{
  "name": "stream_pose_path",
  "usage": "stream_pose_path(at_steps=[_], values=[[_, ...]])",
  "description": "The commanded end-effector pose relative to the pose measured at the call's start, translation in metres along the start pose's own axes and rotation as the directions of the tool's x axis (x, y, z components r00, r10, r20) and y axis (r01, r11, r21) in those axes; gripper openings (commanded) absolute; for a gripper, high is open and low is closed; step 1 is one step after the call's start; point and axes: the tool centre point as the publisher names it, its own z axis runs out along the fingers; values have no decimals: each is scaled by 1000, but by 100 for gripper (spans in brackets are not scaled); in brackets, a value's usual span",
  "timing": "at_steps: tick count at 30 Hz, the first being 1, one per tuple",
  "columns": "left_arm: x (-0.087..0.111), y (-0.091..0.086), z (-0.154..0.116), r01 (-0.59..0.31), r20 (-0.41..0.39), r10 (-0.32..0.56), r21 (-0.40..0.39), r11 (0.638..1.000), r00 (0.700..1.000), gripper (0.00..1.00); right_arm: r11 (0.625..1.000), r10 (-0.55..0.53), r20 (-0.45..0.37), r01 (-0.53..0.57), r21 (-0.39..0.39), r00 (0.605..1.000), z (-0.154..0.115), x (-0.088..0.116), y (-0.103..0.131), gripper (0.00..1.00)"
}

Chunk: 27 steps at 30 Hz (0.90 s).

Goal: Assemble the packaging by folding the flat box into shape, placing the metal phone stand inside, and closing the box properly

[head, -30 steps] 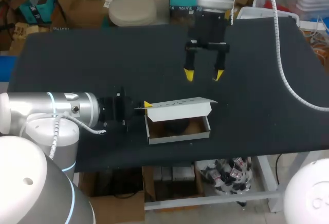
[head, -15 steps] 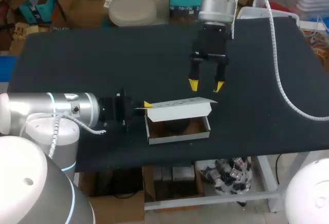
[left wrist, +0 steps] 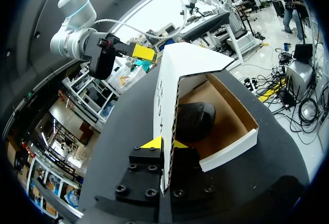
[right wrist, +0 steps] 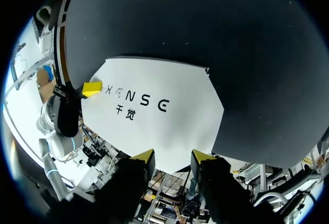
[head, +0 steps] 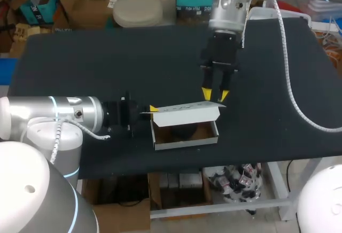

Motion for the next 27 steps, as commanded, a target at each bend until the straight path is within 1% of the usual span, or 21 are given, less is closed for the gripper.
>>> stream_pose_path(at_steps=[1,17,21,27], values=[[5,2,1,-5,3,5,4,1000,1000,0,1000,0,6,0,10,1000,3,0,4,48],[17,3,4,-78,38,76,29,997,996,0,1000,10,7,-10,17,1000,13,-5,3,45],[19,3,4,-83,41,82,24,996,996,0,1000,25,28,-25,9,999,15,-5,2,46],[20,2,5,-87,43,86,22,996,995,0,1000,29,32,-29,-7,999,20,-4,1,46]])
